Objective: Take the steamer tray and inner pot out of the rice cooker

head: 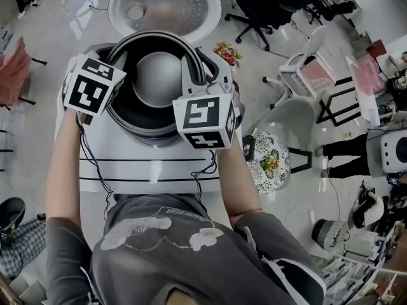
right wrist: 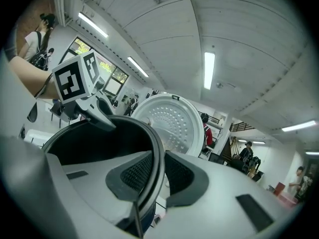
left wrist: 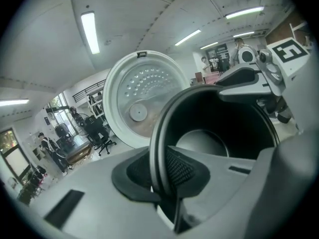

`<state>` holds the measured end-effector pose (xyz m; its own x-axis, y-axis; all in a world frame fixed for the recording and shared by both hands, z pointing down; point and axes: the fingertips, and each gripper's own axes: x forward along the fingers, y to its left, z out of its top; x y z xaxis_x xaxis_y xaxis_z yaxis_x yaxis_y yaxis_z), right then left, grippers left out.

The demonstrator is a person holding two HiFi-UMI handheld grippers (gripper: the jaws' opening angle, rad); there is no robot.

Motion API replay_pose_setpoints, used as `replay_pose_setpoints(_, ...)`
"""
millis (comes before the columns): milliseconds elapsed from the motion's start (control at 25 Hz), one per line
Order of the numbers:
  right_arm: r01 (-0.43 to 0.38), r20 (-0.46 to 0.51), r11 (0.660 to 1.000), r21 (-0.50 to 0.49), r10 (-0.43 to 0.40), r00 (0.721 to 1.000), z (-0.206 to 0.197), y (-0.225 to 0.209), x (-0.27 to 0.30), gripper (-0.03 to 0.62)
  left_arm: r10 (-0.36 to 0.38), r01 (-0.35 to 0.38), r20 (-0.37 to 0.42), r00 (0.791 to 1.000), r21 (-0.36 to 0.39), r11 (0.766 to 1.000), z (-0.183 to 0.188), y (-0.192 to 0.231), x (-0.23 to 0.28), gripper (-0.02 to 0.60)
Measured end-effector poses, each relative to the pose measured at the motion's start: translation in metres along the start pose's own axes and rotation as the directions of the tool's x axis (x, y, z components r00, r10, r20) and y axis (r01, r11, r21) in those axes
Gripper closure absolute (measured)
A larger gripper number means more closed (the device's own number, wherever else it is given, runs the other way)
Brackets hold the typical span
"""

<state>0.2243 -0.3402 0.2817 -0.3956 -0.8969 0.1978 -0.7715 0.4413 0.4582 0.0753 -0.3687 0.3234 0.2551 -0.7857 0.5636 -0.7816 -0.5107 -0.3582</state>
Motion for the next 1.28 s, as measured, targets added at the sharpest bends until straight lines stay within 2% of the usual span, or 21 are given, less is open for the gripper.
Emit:
replay_pose_setpoints(160, 0.011, 0.057, 1.000, -0.028, -0.009, 0.998, 0.028, -0.004, -0.009, 0.493, -0.014, 0.016, 0.093, 0.996, -0.022, 1.000, 0.022, 0.008, -0.029, 0.543)
replay_pose_setpoints(280, -0.005, 0.102, 1.000, -0.025, 0.007, 0.995, 0.053, -0.004, -0.019, 0.496, 0.007, -0.005, 0.142, 0.990, -0.018, 1.000, 0.033, 0.018, -0.050, 0.546)
replay_pose_setpoints(520, -0.010, 0.147, 0.999, -0.048, 0.017, 0.989, 0.091, 0.016, -0.036, 0.497, 0.003, 0.004, 0.199, 0.980, -0.033, 0.999, 0.026, 0.035, -0.085, 0.546)
replay_pose_setpoints(840, -0.072, 0.204, 0.994, -0.077, 0.086, 0.975, 0.152, 0.107, -0.037, 0.499, 0.058, -0.037, 0.218, 0.974, -0.102, 0.994, -0.041, 0.091, -0.154, 0.546)
replay_pose_setpoints(1040, -0.127, 0.210, 0.988, -0.091, 0.144, 0.967, 0.182, 0.177, -0.036, 0.499, 0.089, -0.060, 0.179, 0.980, -0.160, 0.985, -0.101, 0.124, -0.196, 0.545)
replay_pose_setpoints(1280, -0.212, 0.164, 0.976, -0.058, 0.219, 0.962, 0.192, 0.257, -0.027, 0.499, 0.086, -0.064, 0.100, 0.991, -0.201, 0.977, -0.176, 0.149, -0.229, 0.545)
